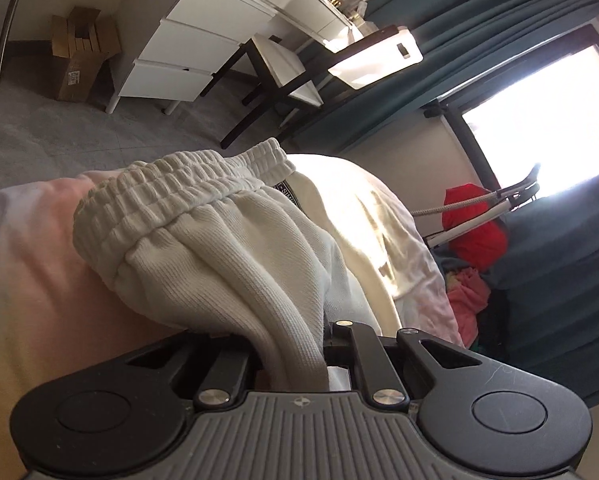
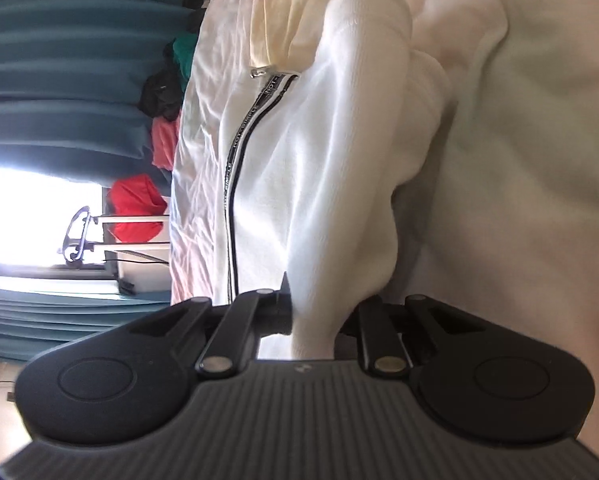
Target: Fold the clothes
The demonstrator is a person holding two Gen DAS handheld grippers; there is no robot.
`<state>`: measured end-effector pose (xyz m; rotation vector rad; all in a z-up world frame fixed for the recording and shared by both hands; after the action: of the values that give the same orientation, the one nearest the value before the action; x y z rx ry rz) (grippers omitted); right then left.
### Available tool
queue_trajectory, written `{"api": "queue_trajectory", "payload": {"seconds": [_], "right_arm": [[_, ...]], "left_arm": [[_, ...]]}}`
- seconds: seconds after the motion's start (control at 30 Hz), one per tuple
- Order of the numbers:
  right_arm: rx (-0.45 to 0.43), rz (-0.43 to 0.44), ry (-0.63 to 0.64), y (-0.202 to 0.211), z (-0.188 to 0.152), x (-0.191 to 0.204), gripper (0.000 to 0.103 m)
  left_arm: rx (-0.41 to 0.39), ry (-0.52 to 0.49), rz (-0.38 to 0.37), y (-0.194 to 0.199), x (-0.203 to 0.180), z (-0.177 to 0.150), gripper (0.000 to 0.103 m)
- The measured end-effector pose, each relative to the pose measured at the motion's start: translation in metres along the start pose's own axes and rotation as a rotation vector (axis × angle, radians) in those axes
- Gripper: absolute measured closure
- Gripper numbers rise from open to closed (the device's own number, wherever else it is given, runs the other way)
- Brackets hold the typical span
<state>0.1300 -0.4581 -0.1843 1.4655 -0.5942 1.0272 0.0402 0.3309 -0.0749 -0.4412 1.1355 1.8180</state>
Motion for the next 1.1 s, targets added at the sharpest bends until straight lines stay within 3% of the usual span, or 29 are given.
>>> {"api": "queue_trajectory", "payload": {"seconds": [0.07, 0.17, 0.3, 0.4, 0.43, 0.67, 0.77, 0.93, 1.1], "right_arm": [[-0.007, -0.011, 0.048, 0.0, -0.001, 0.002, 0.087], [-0.019, -0.015, 0.028, 0.002, -0.004, -0.004, 0.084], [-0.037, -0.008, -0.027, 0.003, -0.002, -0.013, 0.068], [-0.051, 0.038, -0.043, 0.006, 0.001, -0.016, 0.052], [-0.064, 0.041, -0.054, 0.006, 0.002, -0.019, 0.051], [-0.211, 0.092, -0.19, 0.012, 0.015, -0.04, 0.052], [-0.298, 0.134, -0.178, 0.022, 0.024, -0.04, 0.051], [-0.173, 0.063, -0.133, 0.004, 0.027, -0.039, 0.054], [-0.159, 0.09, -0.256, 0.004, 0.02, -0.043, 0.054]], "left_arm": [[0.017, -0.014, 0.008, 0.003, 0.005, -0.001, 0.09], [0.009, -0.114, 0.046, 0.0, -0.002, -0.007, 0.085], [0.012, -0.162, 0.075, -0.006, -0.004, -0.008, 0.075], [0.014, -0.199, 0.097, -0.01, -0.005, -0.009, 0.074], [0.015, -0.211, 0.105, -0.012, -0.005, -0.009, 0.073], [0.02, -0.296, 0.156, -0.022, -0.008, -0.011, 0.067], [0.02, -0.318, 0.171, -0.024, -0.01, -0.012, 0.066], [0.017, -0.339, 0.188, -0.024, -0.013, -0.011, 0.064], [0.015, -0.368, 0.204, -0.024, -0.016, -0.012, 0.063]]}}
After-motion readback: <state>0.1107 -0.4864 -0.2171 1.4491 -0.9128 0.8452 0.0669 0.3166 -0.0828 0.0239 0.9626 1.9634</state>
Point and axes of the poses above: each gripper's, at about its wrist camera, not at the fingertips, and y roughly against the way its jaws point, x to its left, z to its top, the point moved 2 cm from there along -y, roughly the way its jaws point, and after that the axes turned 7 degrees about -x, right-handed, at the moved point
